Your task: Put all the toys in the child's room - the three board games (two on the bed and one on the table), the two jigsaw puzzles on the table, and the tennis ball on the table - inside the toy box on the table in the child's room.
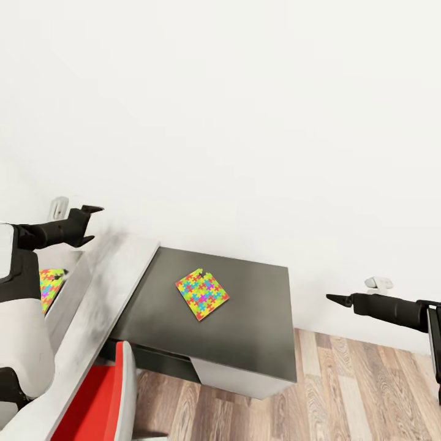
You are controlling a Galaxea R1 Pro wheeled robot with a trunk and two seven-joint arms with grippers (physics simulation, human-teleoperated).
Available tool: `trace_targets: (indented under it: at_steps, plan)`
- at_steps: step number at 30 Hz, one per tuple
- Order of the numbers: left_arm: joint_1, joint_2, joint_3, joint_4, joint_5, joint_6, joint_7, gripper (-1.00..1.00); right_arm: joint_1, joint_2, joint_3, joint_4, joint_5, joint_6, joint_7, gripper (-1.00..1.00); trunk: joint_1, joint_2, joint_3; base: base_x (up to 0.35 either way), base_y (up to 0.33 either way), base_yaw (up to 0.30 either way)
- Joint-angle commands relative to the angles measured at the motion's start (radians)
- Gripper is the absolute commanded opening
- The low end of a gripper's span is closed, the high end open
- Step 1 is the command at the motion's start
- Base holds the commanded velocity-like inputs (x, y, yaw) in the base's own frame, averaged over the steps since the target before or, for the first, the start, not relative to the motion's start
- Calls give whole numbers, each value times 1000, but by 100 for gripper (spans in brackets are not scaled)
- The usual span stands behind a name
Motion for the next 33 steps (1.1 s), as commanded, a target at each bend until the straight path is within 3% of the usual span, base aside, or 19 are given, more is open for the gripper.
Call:
trace_targets:
  at_steps: [1,3,4,5,6,8,9,11,12,14,17,19,20,23,33]
  plan:
    - [-1,-8,-19,1,7,0,10,100,-1,0,-1,-1,10,6,10,100,1,-2,-2,0,0,-210]
    - [-2,-22,-67,8,2,-6,11,100,-1,0,0,1,11,8,10,100,1,-2,-2,0,0,-231]
    - [-2,-22,-67,8,2,-6,11,100,-1,0,0,1,11,8,10,100,1,-2,-2,0,0,-237]
    - [-2,-27,-94,17,1,-10,12,100,-1,0,0,2,11,9,10,100,1,-2,-2,0,0,-247]
    - [-2,-27,-94,17,1,-10,12,100,-1,0,0,2,11,9,10,100,1,-2,-2,0,0,-247]
    - [-3,-36,-147,44,-2,-25,12,100,-1,-1,0,4,12,11,10,100,1,-2,-2,0,0,-258]
    - [-3,-36,-147,44,-2,-25,12,100,-1,-1,0,4,12,11,10,100,1,-2,-2,0,0,-261]
    - [-4,-46,-198,77,-4,-54,13,100,-2,-4,0,6,12,13,11,100,1,-2,-2,0,0,-268]
    - [-4,-46,-198,77,-4,-54,13,100,-2,-4,0,6,12,13,11,100,1,-2,-2,0,0,-270]
    - [-4,-53,-247,108,-5,-90,12,100,-2,-5,0,7,12,14,11,100,1,-2,-2,0,0,-275]
    - [-4,-55,-270,123,-6,-109,11,100,-2,-6,0,8,12,14,11,100,1,-2,-2,0,0,-277]
    - [-4,-58,-315,150,-6,-141,11,100,-2,-7,0,8,12,14,11,100,1,-2,-2,0,0,-280]
    - [-4,-58,-315,150,-6,-141,11,100,-2,-7,0,8,12,14,11,100,1,-2,-2,0,0,-281]
    - [0,-57,-361,179,-6,-173,9,100,-2,-8,-1,9,12,15,11,100,1,-2,-2,0,0,-283]
    - [30,-34,-384,203,-5,-202,8,100,-2,-10,-2,17,12,12,11,100,1,-2,-2,0,0,-217]
